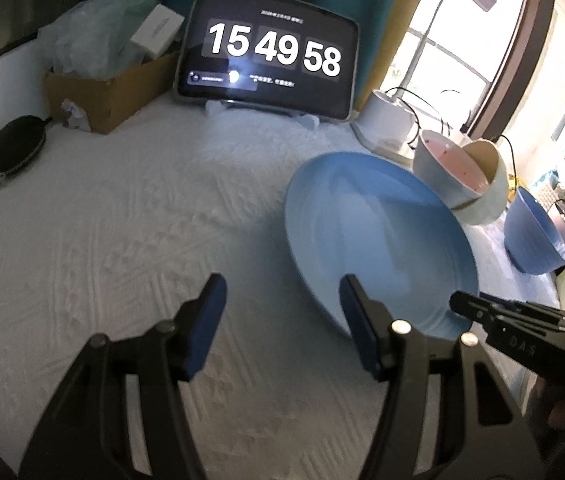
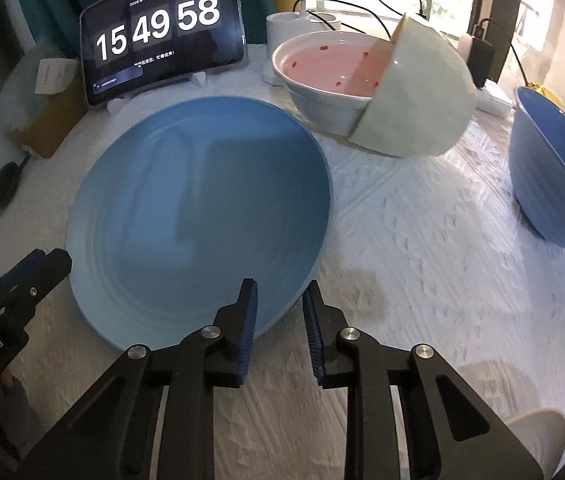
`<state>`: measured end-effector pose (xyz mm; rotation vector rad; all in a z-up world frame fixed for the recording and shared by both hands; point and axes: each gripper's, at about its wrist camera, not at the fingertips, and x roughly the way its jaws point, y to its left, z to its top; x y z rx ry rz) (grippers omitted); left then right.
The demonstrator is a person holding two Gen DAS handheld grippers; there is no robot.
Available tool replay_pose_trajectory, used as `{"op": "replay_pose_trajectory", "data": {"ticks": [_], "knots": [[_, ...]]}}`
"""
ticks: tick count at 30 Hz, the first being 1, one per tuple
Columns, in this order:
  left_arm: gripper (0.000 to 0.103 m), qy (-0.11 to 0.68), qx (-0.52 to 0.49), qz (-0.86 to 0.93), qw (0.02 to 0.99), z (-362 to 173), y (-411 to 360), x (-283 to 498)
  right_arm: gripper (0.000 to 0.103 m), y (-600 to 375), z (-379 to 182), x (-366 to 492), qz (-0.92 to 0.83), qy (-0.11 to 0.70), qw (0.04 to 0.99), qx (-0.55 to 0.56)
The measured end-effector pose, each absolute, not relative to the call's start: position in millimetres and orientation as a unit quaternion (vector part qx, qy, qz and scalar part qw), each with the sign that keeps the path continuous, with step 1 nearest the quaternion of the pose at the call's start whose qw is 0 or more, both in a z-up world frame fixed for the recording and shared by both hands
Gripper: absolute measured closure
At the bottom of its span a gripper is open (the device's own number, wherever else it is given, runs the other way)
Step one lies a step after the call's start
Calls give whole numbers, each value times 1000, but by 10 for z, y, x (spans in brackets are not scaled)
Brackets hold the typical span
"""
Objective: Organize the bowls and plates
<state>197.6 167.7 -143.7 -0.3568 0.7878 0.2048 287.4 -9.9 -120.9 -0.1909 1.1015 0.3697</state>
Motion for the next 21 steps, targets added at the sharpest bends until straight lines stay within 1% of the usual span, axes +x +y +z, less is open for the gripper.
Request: {"op": "replay_pose_trajectory", "data": {"ticks": [12,21], "knots": [[43,381,-154,91,907,-1383,1394,1789,79,-382,-1094,2529,162,516,838,-78],[43,401,-135,96,901,-1446,1220,1947,79,-526,-1010,2521,164,515,839,-59]]}}
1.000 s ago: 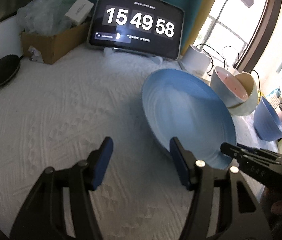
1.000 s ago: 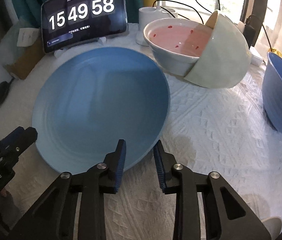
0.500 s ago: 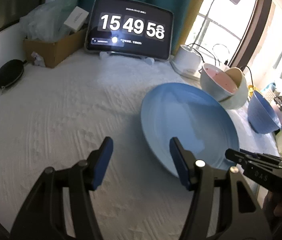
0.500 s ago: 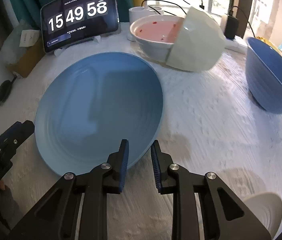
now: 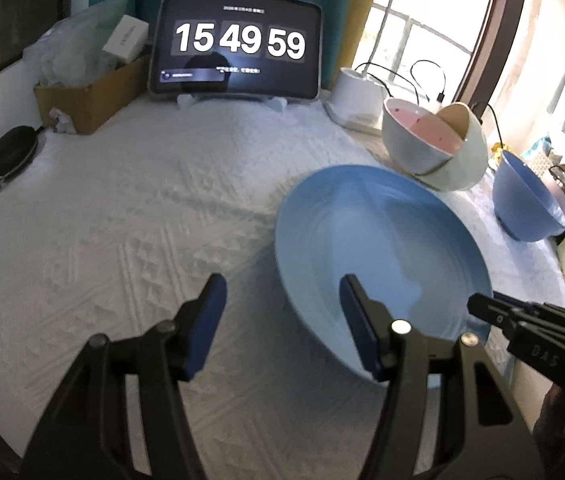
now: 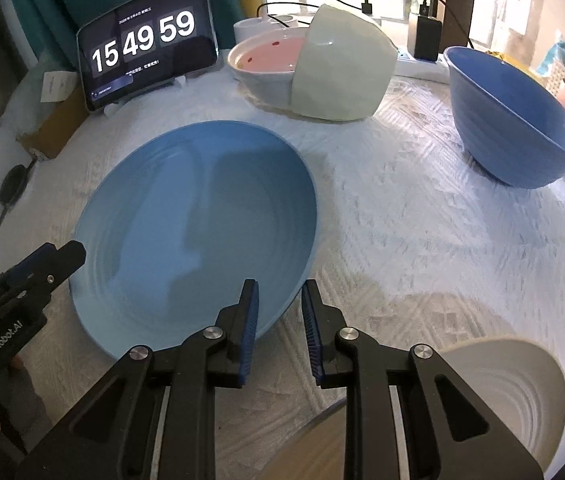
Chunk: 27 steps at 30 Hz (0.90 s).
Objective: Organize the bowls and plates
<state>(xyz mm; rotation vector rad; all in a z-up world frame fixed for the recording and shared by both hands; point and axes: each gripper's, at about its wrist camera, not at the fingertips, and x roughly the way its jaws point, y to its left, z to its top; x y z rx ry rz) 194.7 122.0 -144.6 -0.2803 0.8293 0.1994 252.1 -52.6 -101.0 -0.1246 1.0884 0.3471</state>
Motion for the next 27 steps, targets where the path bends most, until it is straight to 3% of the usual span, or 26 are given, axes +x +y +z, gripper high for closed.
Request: {"op": "replay_pose_trajectory", "data": {"ticks": [6,17,21,27], "knots": [[43,415,-130,107,894,-1530,1233,2127,71,-527,-1034,2724,164,519,838,-42],[44,424,-95,117,893,-1674,1225,2285,70,-449,-1170,2950,176,526,831,-36],[52,424,-85,103,896,-1664,1177,2295,80,-456,-1172,2945,179,521,834,-40],[54,424,-94,97,896,-1634,1136,2253,82,-477,-1102,2882,184,507,841,-48]]}}
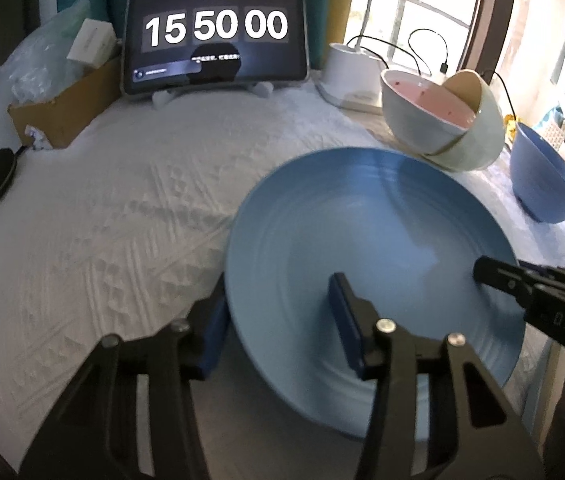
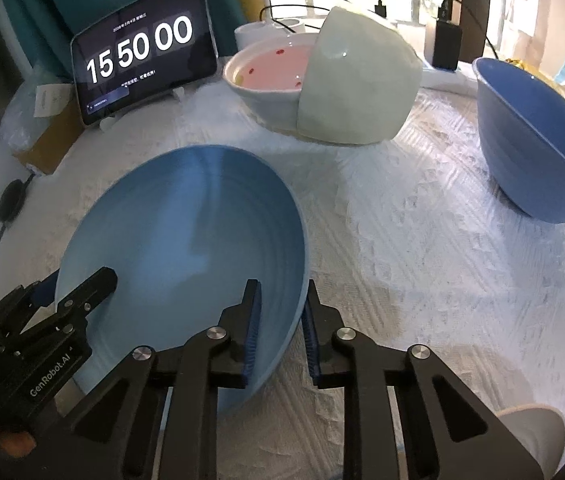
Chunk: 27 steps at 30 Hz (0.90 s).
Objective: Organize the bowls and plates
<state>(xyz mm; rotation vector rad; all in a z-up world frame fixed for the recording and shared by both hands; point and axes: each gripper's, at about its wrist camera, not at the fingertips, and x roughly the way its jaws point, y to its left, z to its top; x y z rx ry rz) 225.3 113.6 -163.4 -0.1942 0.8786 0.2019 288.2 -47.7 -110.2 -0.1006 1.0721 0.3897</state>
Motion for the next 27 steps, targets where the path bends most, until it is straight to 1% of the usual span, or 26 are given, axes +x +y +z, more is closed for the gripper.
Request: {"op": "replay_pose_trajectory", "data": {"ticks": [27], "knots": [[54,376,-98,88,917,-1148,814,1709,82,-818,-633,2387,181,438,880,-36]]}}
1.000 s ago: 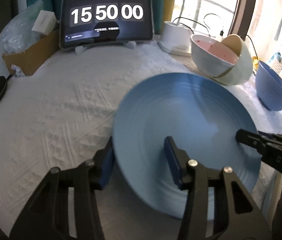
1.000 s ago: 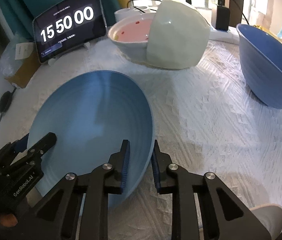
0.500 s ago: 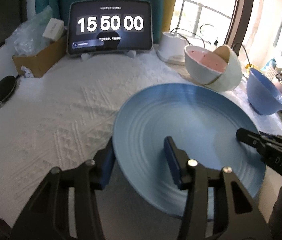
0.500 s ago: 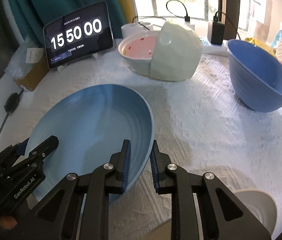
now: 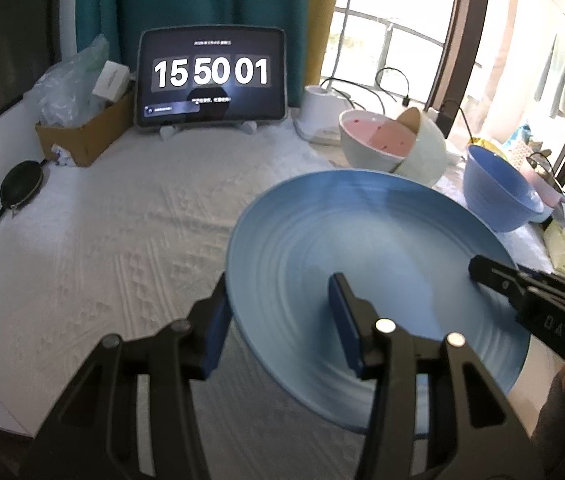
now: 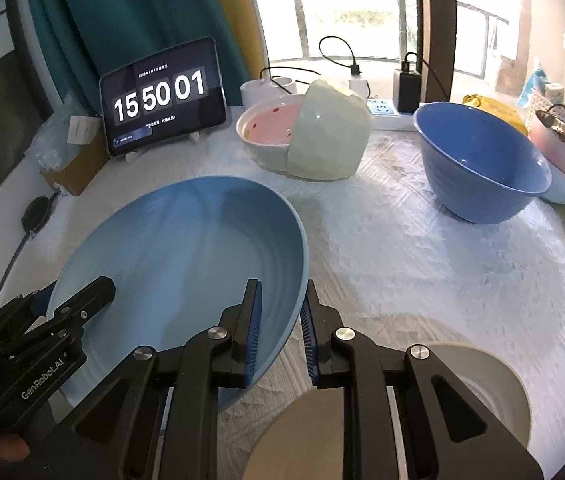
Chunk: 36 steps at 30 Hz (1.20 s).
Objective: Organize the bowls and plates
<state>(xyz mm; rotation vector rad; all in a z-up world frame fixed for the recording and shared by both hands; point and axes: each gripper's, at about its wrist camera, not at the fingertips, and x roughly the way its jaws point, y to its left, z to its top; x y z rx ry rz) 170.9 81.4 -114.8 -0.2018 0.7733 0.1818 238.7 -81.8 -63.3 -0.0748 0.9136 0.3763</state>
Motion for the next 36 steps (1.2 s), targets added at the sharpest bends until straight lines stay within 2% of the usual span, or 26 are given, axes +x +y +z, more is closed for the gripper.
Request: {"op": "replay_pose_trajectory", "data": {"ticks": [36], "knots": [[54,356,-50,37,933,-882,-17,1302,82,-1642,-364,1770,146,400,905,12]]}}
